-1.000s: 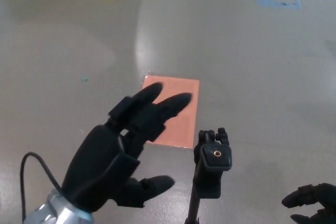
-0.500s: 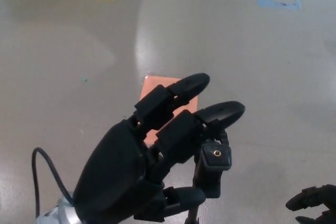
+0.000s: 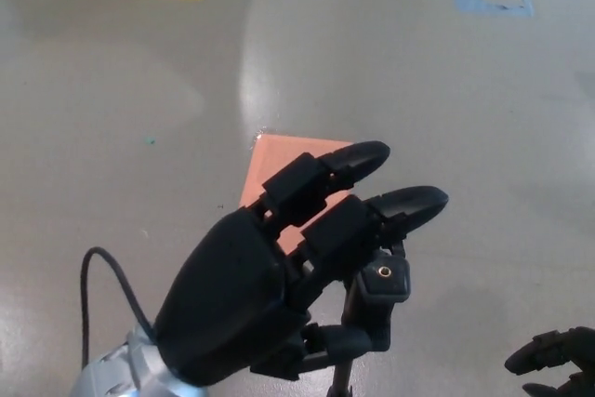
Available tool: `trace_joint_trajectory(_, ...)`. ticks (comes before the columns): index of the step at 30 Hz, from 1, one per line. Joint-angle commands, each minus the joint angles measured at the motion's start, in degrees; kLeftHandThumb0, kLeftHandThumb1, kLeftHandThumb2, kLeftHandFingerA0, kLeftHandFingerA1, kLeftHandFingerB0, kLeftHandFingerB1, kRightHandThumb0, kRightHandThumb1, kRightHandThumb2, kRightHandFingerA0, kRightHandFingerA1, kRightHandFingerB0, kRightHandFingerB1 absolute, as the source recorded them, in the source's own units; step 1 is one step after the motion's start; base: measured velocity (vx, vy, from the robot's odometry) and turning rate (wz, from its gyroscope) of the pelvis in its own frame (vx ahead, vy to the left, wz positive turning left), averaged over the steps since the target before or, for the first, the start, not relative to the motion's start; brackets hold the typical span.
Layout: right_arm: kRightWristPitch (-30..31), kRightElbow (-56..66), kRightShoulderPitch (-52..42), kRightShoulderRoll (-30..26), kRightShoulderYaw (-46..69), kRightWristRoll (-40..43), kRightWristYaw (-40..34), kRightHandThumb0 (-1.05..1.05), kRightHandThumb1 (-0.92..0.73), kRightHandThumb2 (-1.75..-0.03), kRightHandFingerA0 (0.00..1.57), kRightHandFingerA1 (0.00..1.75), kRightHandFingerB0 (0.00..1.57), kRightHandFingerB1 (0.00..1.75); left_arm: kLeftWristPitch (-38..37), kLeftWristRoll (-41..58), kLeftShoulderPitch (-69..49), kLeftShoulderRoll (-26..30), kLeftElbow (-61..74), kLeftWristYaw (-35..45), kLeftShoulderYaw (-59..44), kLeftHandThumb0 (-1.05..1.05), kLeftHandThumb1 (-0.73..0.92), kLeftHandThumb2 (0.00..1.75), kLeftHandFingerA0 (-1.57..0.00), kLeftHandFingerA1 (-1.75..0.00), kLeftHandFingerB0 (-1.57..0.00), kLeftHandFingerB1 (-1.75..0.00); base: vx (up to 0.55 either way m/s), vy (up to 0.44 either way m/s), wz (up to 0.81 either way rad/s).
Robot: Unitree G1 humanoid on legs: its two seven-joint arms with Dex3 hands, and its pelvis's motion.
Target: The robot uses its left hand to grab the top of a phone stand kept on the floor and rotates it anti-clockwise
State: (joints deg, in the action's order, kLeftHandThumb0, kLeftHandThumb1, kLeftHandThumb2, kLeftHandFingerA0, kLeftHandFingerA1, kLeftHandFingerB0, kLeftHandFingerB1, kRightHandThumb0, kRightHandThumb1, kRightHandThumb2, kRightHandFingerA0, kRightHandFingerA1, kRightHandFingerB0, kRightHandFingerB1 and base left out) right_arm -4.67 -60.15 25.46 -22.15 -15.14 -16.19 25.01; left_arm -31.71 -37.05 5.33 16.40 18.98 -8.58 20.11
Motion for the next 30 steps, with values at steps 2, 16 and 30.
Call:
trace_joint_trajectory(2,0.0,0.2,0.5,-1.3,0.1,-0.4,1.1,-0.54,-0.63,-0.89,0.45,0.52,0.33,0.47,-0.9,-4.6,2.2,0.1,-1.6,0.8,0.5,-0.29,0.37,0.56,-0.27,-0.36,-0.31,-0.38,0.00,0.000,0.00)
trace_joint_trajectory(16,-0.5,0.6,0.3,-1.3,0.9,0.0,1.9,-0.46,-0.76,-0.62,0.49,0.40,0.37,0.35,-2.0,-8.4,5.2,-2.1,-5.9,-2.2,2.3,-0.30,0.38,0.57,-0.32,-0.37,-0.38,-0.40,0.00,0.000,0.00)
trace_joint_trajectory(30,-1.1,0.1,0.6,-1.2,1.4,0.2,2.0,-0.47,-0.75,-0.62,0.48,0.40,0.37,0.35,-2.4,-10.0,6.2,-2.7,-7.3,-2.9,2.7,-0.30,0.40,0.58,-0.37,-0.38,-0.41,-0.40,0.00,0.000,0.00)
